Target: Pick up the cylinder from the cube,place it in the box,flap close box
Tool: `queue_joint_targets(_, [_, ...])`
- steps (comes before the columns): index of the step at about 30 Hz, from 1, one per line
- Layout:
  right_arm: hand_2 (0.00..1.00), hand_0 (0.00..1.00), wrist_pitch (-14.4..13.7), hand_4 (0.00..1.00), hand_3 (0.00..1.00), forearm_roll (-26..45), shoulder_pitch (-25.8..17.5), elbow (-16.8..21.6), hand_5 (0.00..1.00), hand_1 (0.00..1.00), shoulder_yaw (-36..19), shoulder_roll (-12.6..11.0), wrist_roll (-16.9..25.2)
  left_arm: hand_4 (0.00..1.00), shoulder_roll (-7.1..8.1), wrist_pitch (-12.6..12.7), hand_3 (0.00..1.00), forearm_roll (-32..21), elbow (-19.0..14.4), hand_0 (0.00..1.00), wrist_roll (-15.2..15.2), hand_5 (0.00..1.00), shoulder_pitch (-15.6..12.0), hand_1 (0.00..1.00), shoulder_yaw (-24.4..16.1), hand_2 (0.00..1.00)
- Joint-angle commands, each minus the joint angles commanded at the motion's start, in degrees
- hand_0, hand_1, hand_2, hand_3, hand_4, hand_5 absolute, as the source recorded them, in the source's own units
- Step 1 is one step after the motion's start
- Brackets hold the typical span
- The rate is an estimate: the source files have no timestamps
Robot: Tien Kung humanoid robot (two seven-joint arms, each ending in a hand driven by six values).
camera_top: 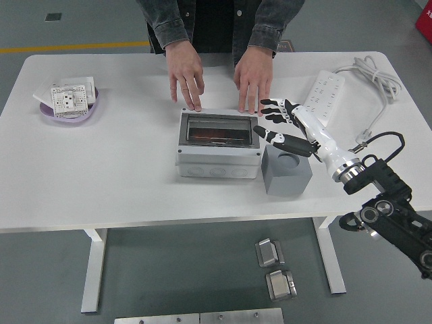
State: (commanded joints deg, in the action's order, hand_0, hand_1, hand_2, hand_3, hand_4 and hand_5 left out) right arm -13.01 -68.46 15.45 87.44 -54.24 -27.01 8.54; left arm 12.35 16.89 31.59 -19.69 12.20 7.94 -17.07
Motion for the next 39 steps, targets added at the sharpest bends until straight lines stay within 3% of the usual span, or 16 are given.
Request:
queue_joint_targets(5, [0.724, 0.7, 6.0, 0.849, 0.783, 11.09, -7.0, -0.27, 0.541, 0.709, -8.19, 2.51, 5.11, 0.712, -0.15, -0.05, 0.685, 0.27, -0.14, 0.62, -0.07, 0.262, 0.27, 0.628, -0.46, 0.593])
queue_joint_targets(7, [0.724, 0.7, 7.44, 0.849, 0.783, 15.56, -7.47, -1.32, 0.541, 0.709, -10.82, 3.41, 6.22, 0.712, -0.25, -0.07, 0.685, 0.56, -0.28, 0.62, -0.08, 0.262, 0.5, 0.628, -0.69, 0.593])
queue_joint_targets(8, [0.56, 0.556, 7.55, 0.854, 0.671, 17.97, -7.01, -2.12, 0.552, 0.501, -12.06, 3.97, 6.81, 0.712, -0.28, -0.08, 0.685, 0.75, -0.36, 0.62, -0.09, 0.262, 0.64, 0.627, -0.79, 0.593])
queue_joint_targets(14, [0.56, 0.556, 4.62, 0.854, 0.671, 30.63, -2.04, -6.9, 0.552, 0.501, -13.91, 6.47, 8.44, 0.712, -0.41, -0.12, 0.685, 1.58, -0.76, 0.62, -0.1, 0.262, 1.37, 0.627, -1.01, 0.593])
queue_joint_targets(15, [0.378, 0.364, 4.18, 0.692, 0.542, 32.2, -1.68, -7.07, 0.382, 0.303, -13.88, 6.65, 8.2, 0.712, -0.42, -0.13, 0.684, 1.66, -0.8, 0.62, -0.1, 0.262, 1.43, 0.627, -1.04, 0.593])
queue_joint_targets(17, [0.378, 0.364, 3.21, 0.692, 0.542, 33.57, -1.67, -6.31, 0.382, 0.303, -13.54, 6.67, 6.57, 0.712, -0.43, -0.13, 0.684, 1.79, -0.88, 0.62, -0.11, 0.262, 1.52, 0.627, -1.13, 0.593])
queue_joint_targets(20, [0.378, 0.364, 2.87, 0.692, 0.542, 29.92, -2.97, -4.38, 0.382, 0.303, -12.57, 5.88, 3.44, 0.712, -0.39, -0.12, 0.684, 1.74, -0.9, 0.62, -0.09, 0.262, 1.47, 0.627, -1.13, 0.593])
queue_joint_targets(21, [0.479, 0.443, 2.97, 0.669, 0.532, 28.71, -3.36, -3.94, 0.371, 0.407, -12.34, 5.66, 2.71, 0.712, -0.38, -0.12, 0.684, 1.71, -0.89, 0.62, -0.08, 0.262, 1.44, 0.628, -1.11, 0.593])
queue_joint_targets(25, [0.479, 0.443, 4.69, 0.669, 0.532, 25.86, -5.86, -2.18, 0.371, 0.407, -12.44, 5.09, 2.21, 0.712, -0.38, -0.1, 0.684, 1.24, -0.66, 0.62, -0.07, 0.262, 1.23, 0.628, -0.91, 0.593])
queue_joint_targets(26, [0.678, 0.615, 5.07, 0.7, 0.643, 25.16, -6.38, -1.79, 0.392, 0.579, -12.67, 5.01, 2.32, 0.713, -0.4, -0.1, 0.684, 1.17, -0.62, 0.62, -0.06, 0.262, 1.2, 0.628, -0.89, 0.595])
queue_joint_targets(32, [0.678, 0.615, 5.52, 0.7, 0.643, 22.21, -7.6, -0.98, 0.392, 0.579, -13.61, 4.42, 2.26, 0.713, -0.54, -0.09, 0.684, 1.41, -0.61, 0.62, -0.11, 0.262, 1.43, 0.628, -1.25, 0.595])
queue_joint_targets(33, [0.739, 0.722, 5.64, 0.72, 0.641, 22.07, -7.79, -0.94, 0.412, 0.706, -13.92, 4.32, 2.22, 0.713, -0.57, -0.09, 0.684, 1.5, -0.64, 0.62, -0.12, 0.263, 1.48, 0.628, -1.37, 0.595])
queue_joint_targets(38, [0.739, 0.722, 6.37, 0.72, 0.641, 18.7, -9.21, -0.69, 0.412, 0.706, -16.78, 3.55, 0.74, 0.713, -0.68, -0.11, 0.684, 1.64, -0.68, 0.62, -0.12, 0.263, 1.39, 0.628, -1.55, 0.595])
queue_joint_targets(39, [0.729, 0.747, 6.57, 0.729, 0.77, 18.1, -9.49, -0.63, 0.421, 0.68, -17.39, 3.42, 0.46, 0.713, -0.69, -0.11, 0.684, 1.63, -0.68, 0.62, -0.11, 0.263, 1.35, 0.628, -1.55, 0.595])
